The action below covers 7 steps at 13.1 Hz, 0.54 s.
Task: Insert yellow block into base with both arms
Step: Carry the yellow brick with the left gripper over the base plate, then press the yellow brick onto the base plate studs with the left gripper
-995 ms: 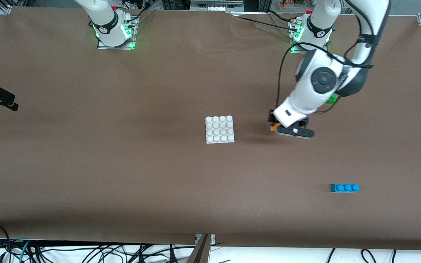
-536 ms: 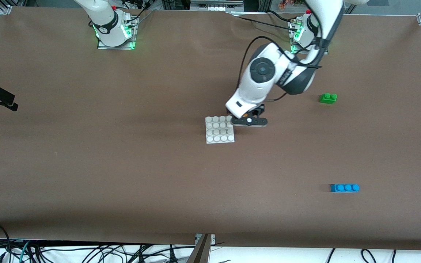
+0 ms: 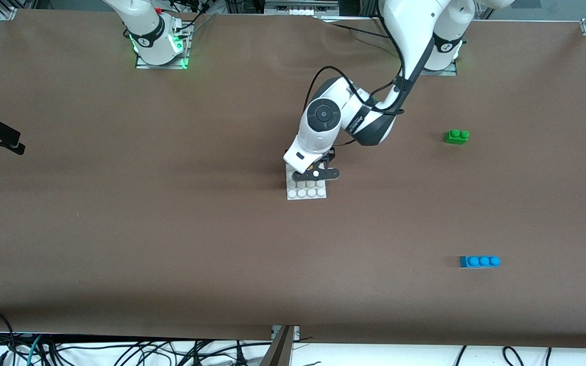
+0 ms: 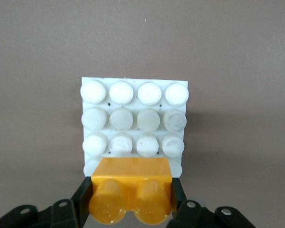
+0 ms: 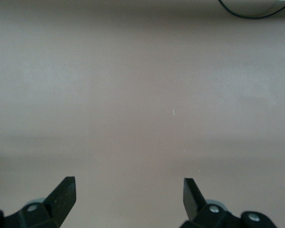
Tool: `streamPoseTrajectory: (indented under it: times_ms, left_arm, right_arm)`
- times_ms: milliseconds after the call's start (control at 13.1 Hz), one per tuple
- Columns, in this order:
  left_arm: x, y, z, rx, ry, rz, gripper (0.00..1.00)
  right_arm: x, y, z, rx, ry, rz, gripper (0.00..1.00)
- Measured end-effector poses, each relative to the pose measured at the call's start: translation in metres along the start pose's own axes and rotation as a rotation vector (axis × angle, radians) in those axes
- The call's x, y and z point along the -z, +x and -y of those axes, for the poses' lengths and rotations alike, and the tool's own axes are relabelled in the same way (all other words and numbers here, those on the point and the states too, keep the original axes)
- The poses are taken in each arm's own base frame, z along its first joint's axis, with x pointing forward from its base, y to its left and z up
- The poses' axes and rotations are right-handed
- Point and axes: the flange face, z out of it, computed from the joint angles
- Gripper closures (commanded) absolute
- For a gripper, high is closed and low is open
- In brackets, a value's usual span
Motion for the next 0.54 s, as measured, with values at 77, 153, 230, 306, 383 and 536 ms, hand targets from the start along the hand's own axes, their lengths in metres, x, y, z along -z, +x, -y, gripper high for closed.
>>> streamPoseTrajectory:
  times_ms: [77,153,230,306,383,536]
  left_arm:
    - [-0.005,0.000,-0.001,-0.001,0.005,0.003,1.00]
    - [-0.009,-0.001,-0.002,-0.002,0.009,0.005,1.00]
    - [-0.012,-0.002,-0.003,-0.004,0.012,0.008,1.00]
    - [-0.016,-0.004,-0.005,-0.008,0.016,0.010,1.00]
    - [-0.019,-0.005,-0.005,-0.010,0.020,0.012,1.00]
    - [-0.023,-0.004,-0.004,-0.007,0.026,0.013,1.00]
  right_arm:
    - [0.000,0.000,0.000,0.000,0.000,0.000,0.00]
    - [0.000,0.000,0.000,0.000,0.000,0.000,0.00]
    - [0.000,0.000,0.000,0.000,0.000,0.000,0.00]
    - [0.000,0.000,0.000,0.000,0.000,0.000,0.00]
    - [0.000,0.000,0.000,0.000,0.000,0.000,0.00]
    - [0.000,0.000,0.000,0.000,0.000,0.000,0.00]
